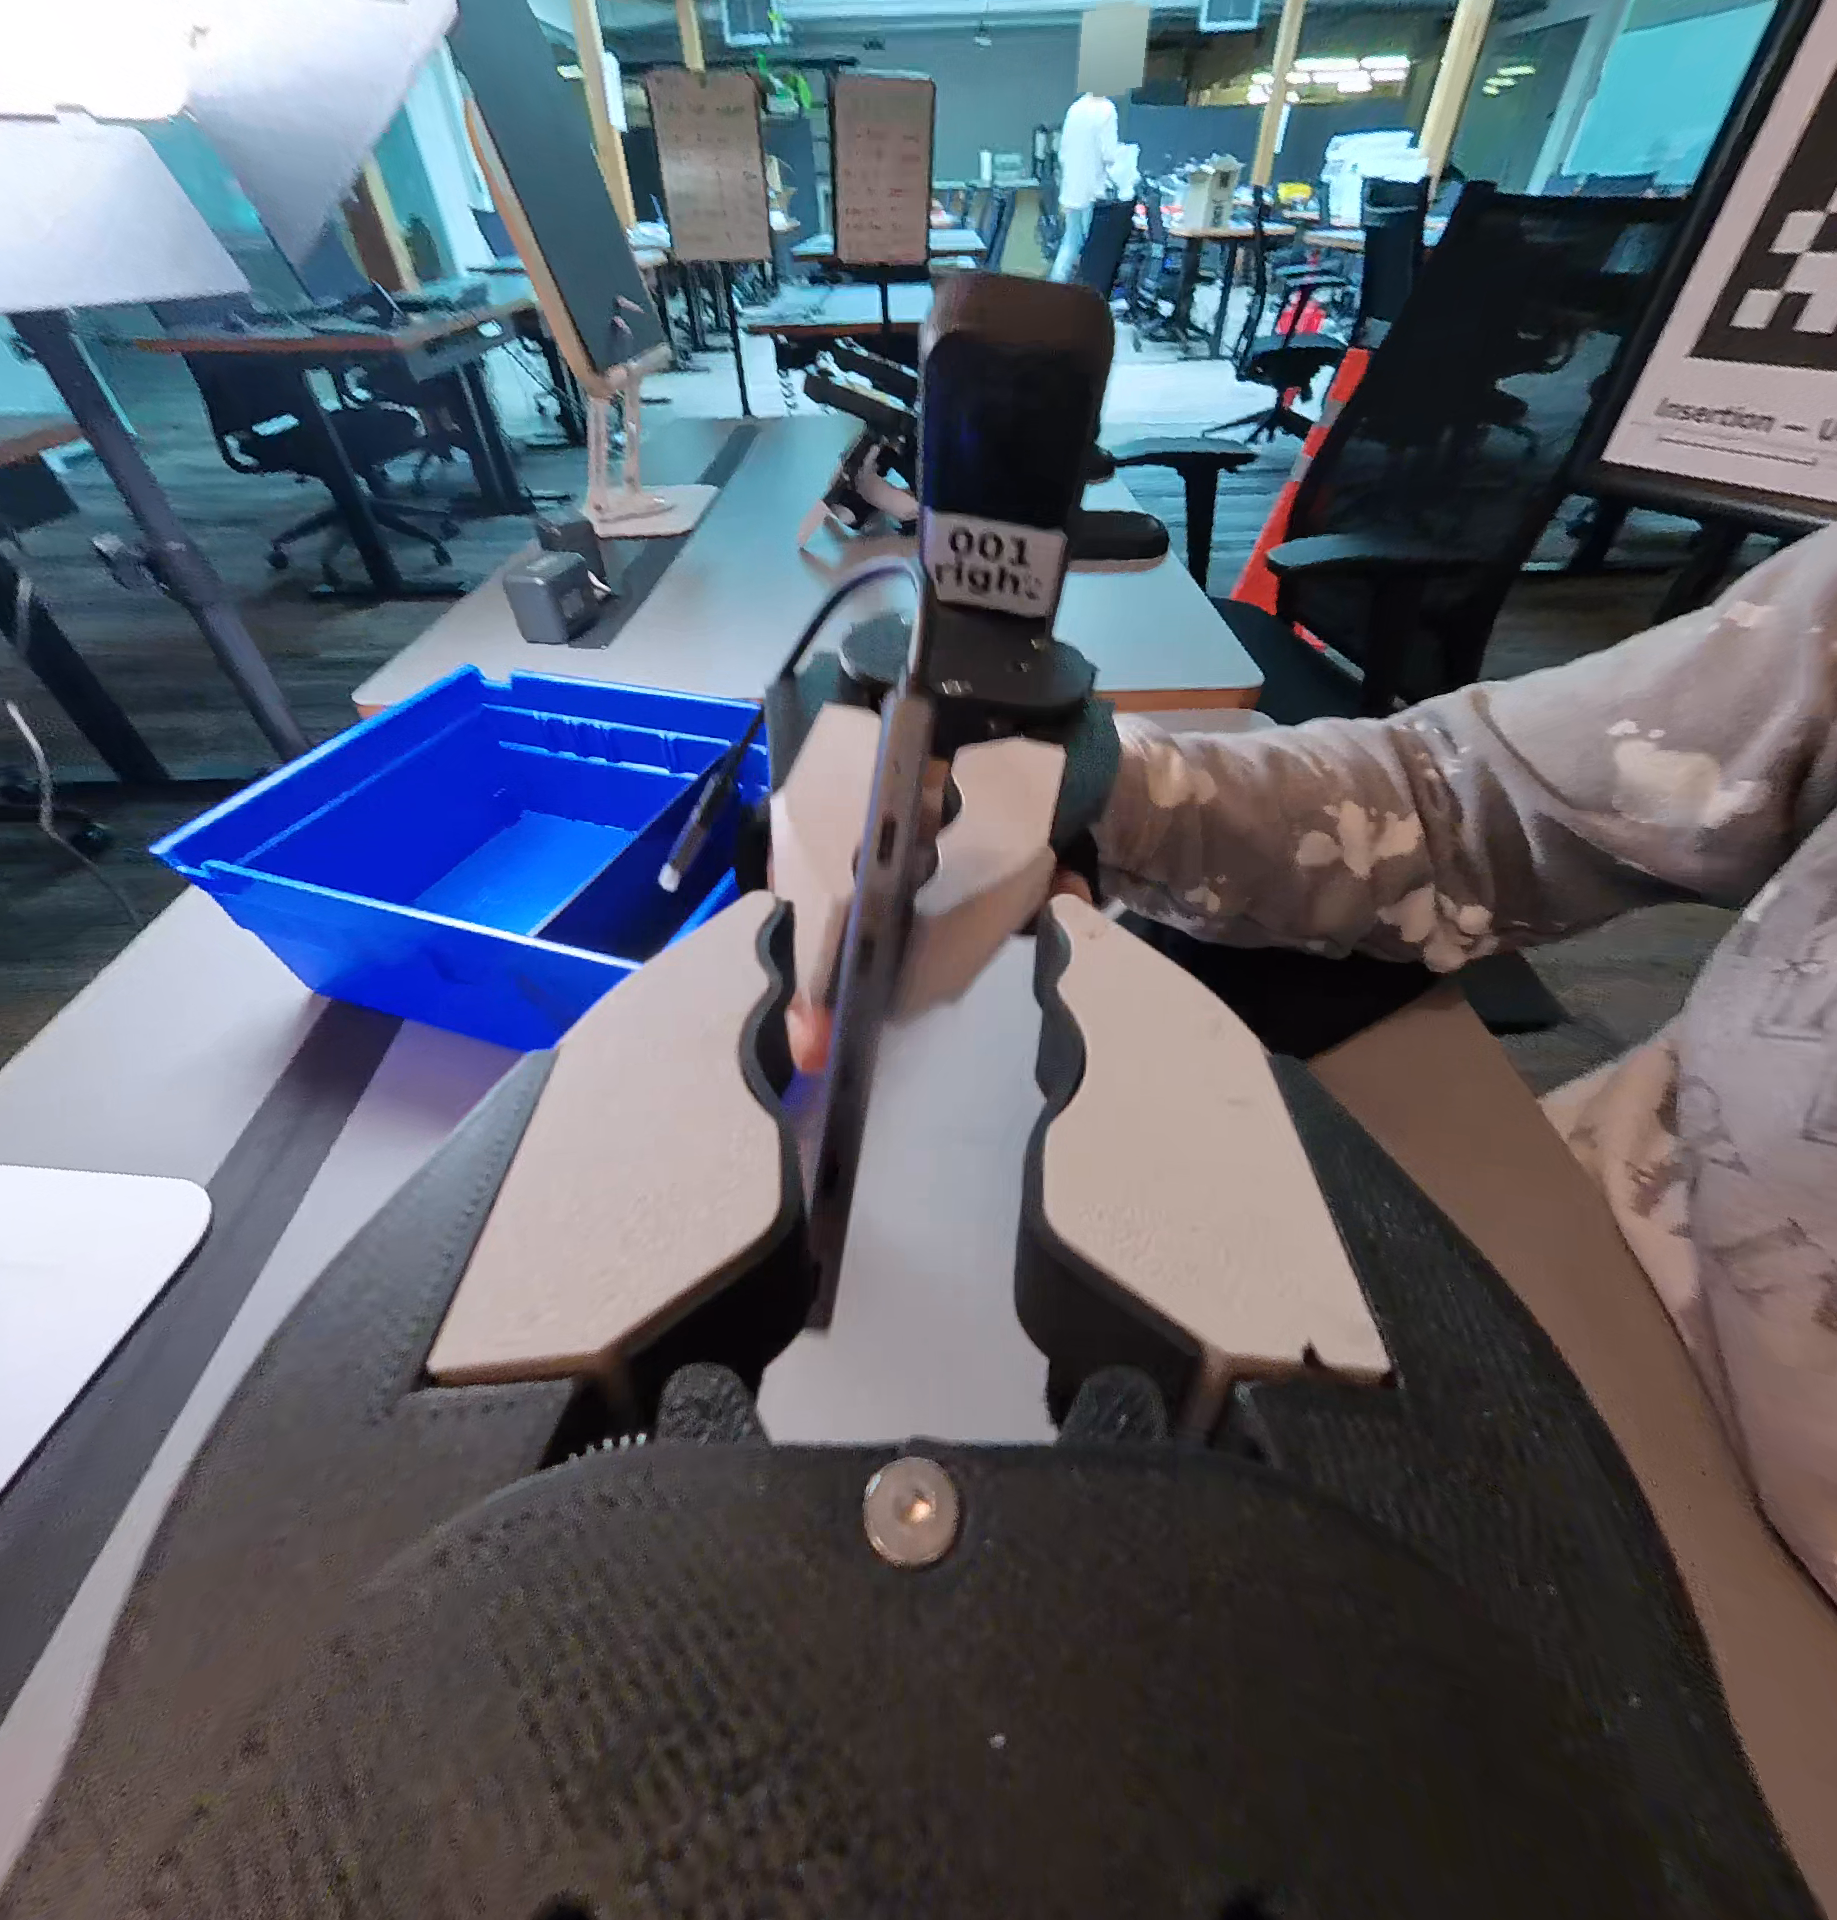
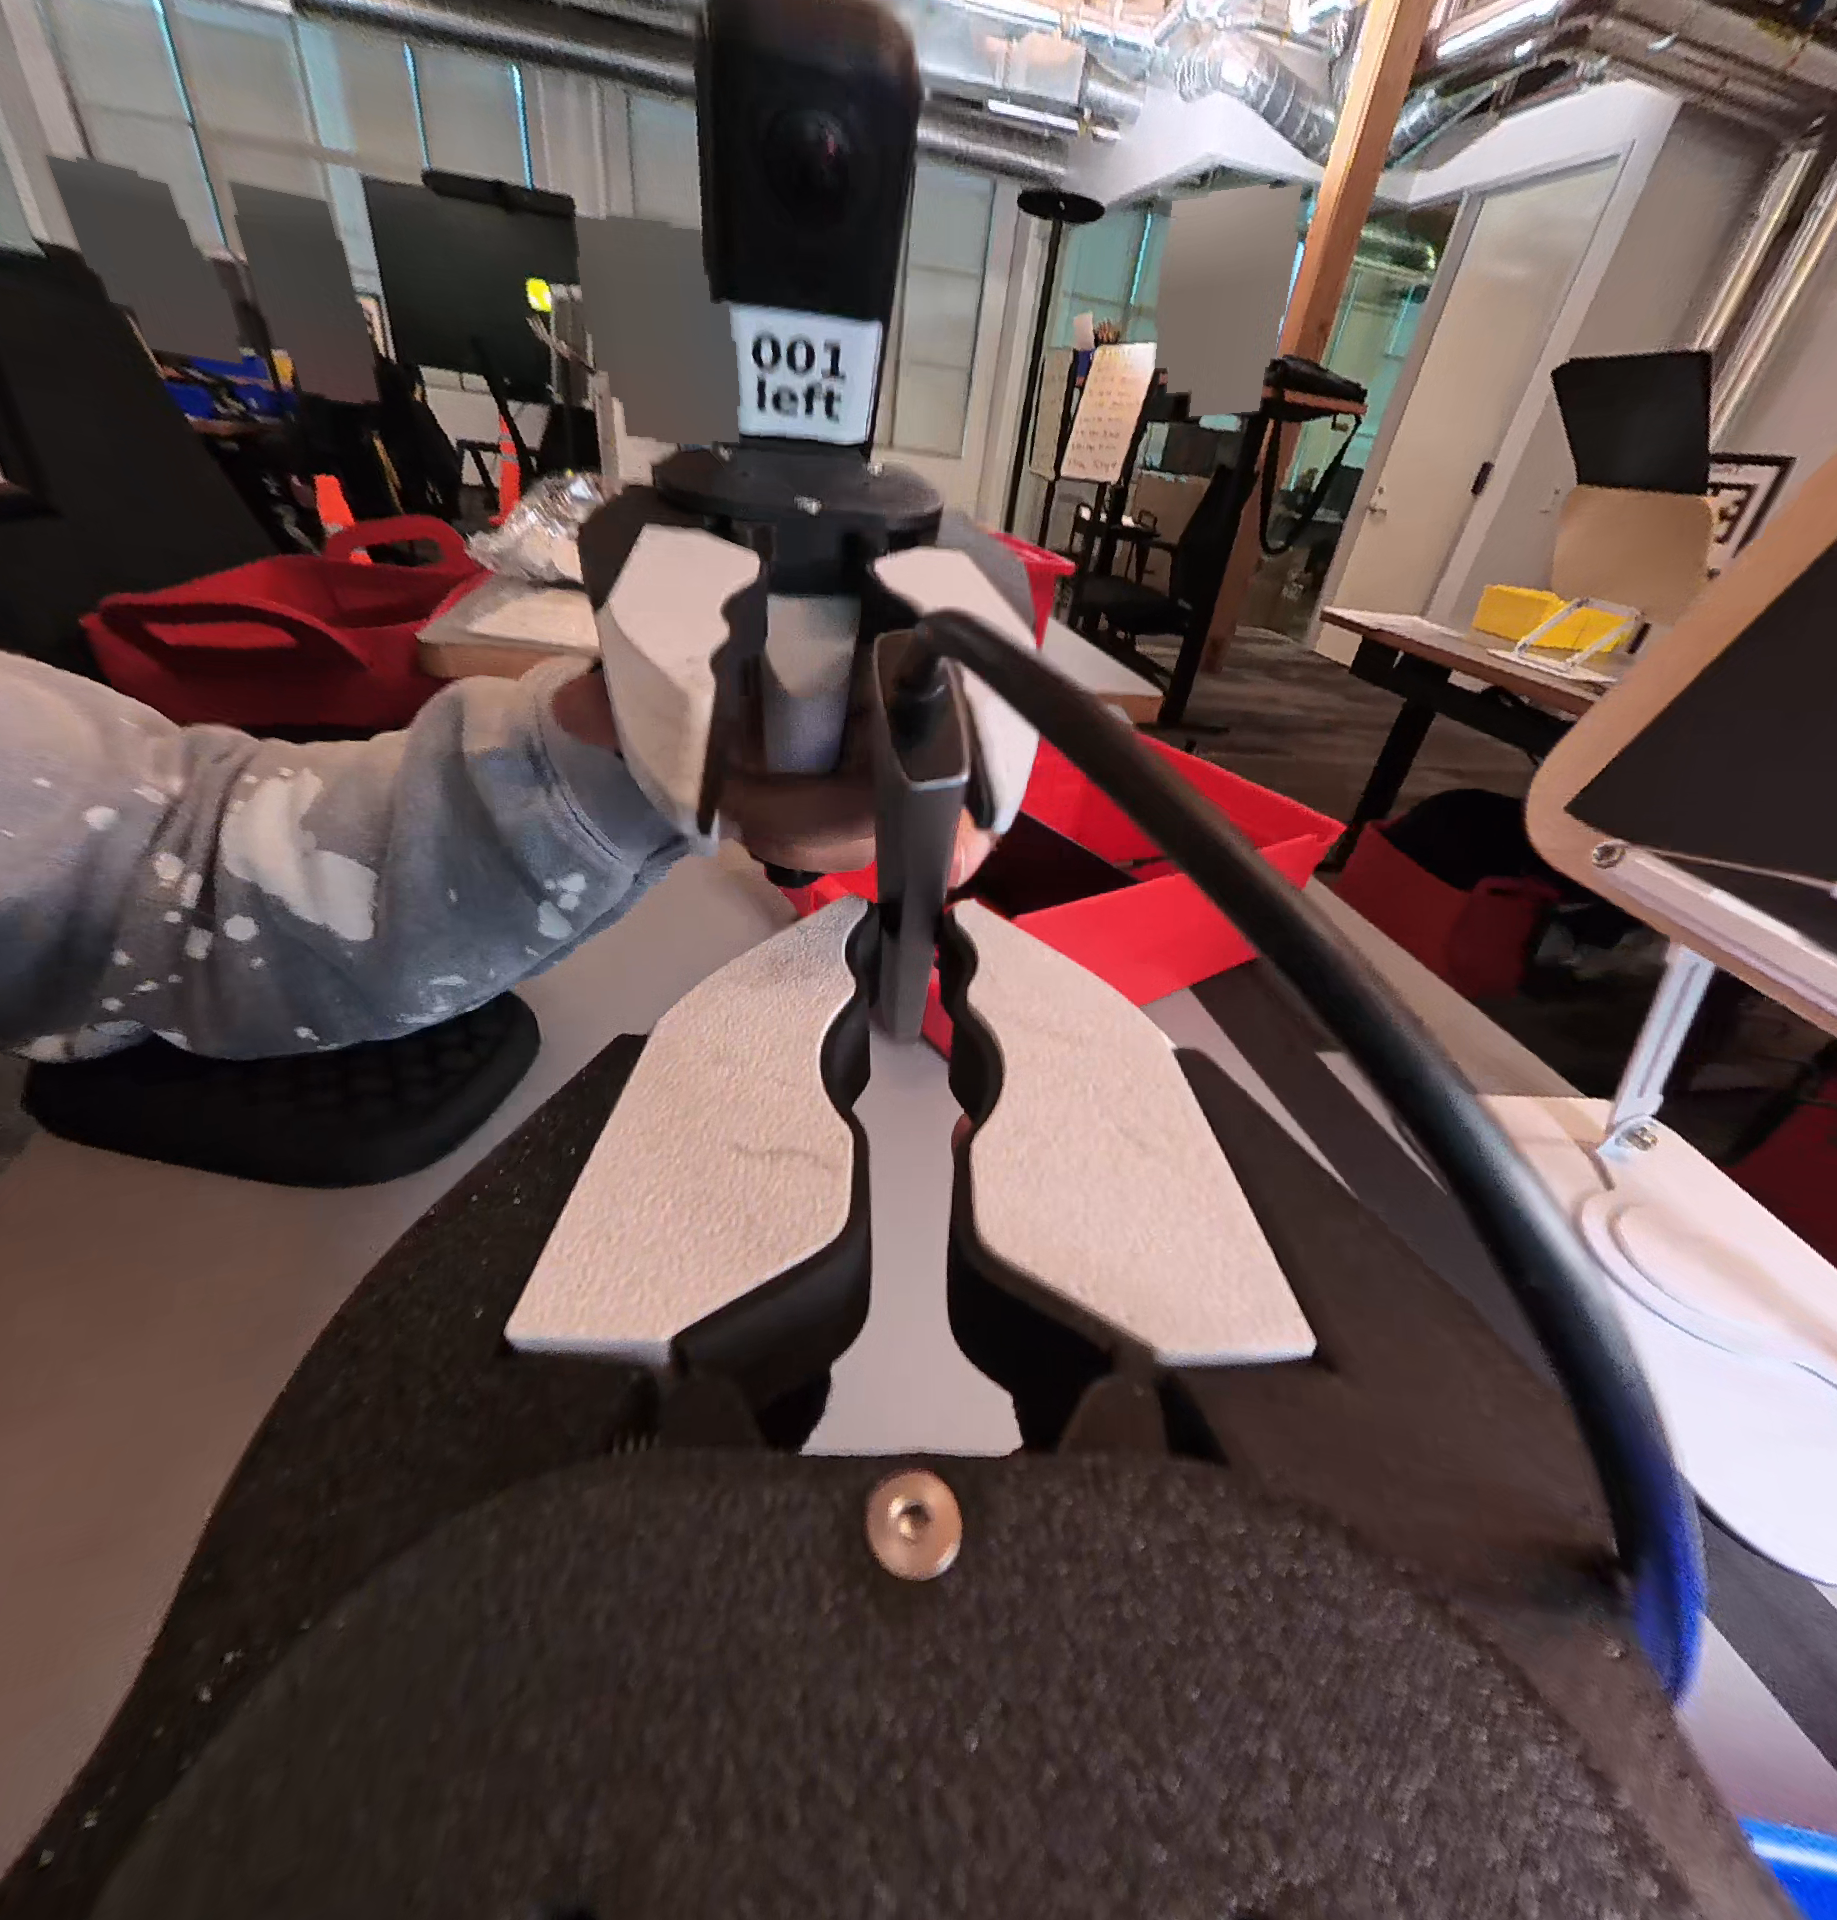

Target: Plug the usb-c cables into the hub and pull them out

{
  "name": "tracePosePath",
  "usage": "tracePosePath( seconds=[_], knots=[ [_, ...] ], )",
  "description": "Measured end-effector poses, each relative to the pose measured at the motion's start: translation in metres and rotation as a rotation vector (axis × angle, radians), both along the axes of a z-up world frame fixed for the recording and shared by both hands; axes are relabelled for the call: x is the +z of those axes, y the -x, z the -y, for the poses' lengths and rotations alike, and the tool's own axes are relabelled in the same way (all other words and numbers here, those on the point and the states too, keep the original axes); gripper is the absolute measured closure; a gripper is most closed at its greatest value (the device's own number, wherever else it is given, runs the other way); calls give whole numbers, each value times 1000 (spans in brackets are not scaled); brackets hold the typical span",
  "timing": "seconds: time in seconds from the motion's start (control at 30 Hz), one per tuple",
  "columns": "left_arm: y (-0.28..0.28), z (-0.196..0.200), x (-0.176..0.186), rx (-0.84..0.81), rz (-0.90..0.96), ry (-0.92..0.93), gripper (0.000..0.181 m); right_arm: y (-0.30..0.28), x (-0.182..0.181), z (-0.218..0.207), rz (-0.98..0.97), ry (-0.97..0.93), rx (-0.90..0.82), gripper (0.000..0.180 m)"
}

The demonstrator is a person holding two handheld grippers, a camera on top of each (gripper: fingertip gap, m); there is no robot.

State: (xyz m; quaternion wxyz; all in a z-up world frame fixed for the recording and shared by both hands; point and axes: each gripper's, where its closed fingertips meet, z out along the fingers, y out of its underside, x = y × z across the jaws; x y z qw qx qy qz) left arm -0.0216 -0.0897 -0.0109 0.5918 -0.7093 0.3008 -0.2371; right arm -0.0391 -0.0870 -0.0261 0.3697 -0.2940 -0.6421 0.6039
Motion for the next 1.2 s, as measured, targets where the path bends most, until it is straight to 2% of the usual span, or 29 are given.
tracePosePath(
  seconds=[0.13, 0.17, 0.23, 0.27, 0.37, 0.47, 0.57, 0.63, 0.73, 0.83, 0.9, 1.0, 1.1, 1.2],
  knots=[
    [3, -2, -21, 32, -159, 23, 137, -13, 19, -4, -46, 43, 29, 170],
    [4, -5, -26, 54, -209, 18, 143, -14, 21, -4, -48, 45, 33, 170],
    [4, -12, -28, 103, -270, -13, 170, -15, 24, -3, -37, 36, 23, 170],
    [5, -14, -26, 122, -277, -23, 170, -14, 25, -6, -22, 32, -1, 169],
    [14, -14, -9, 162, -223, -91, 170, -15, 26, -13, 56, -16, -63, 168],
    [32, -4, 11, 173, -140, -162, 171, -43, 20, 1, 148, -164, 58, 161],
    [46, 14, 30, 152, -68, -236, 171, -71, 33, -7, 101, -286, 43, 159],
    [51, 26, 42, 126, -27, -287, 171, -77, 51, -31, 48, -283, -75, 156],
    [46, 41, 60, 59, 52, -369, 170, -69, 64, -73, -51, -241, -266, 142],
    [29, 46, 65, -32, 106, -403, 171, -55, 56, -54, -54, -150, -154, 126],
    [16, 41, 58, -82, 122, -384, 170, -47, 53, -25, -75, -130, -51, 127],
    [1, 24, 32, -104, 69, -311, 170, -34, 40, 8, -71, -186, 6, 135],
    [-6, 14, 14, -109, 27, -261, 170, -30, 34, 17, -94, -222, -1, 154],
    [-6, 12, 7, -103, -14, -239, 170, -27, 33, 12, -114, -262, -48, 165]
  ],
)
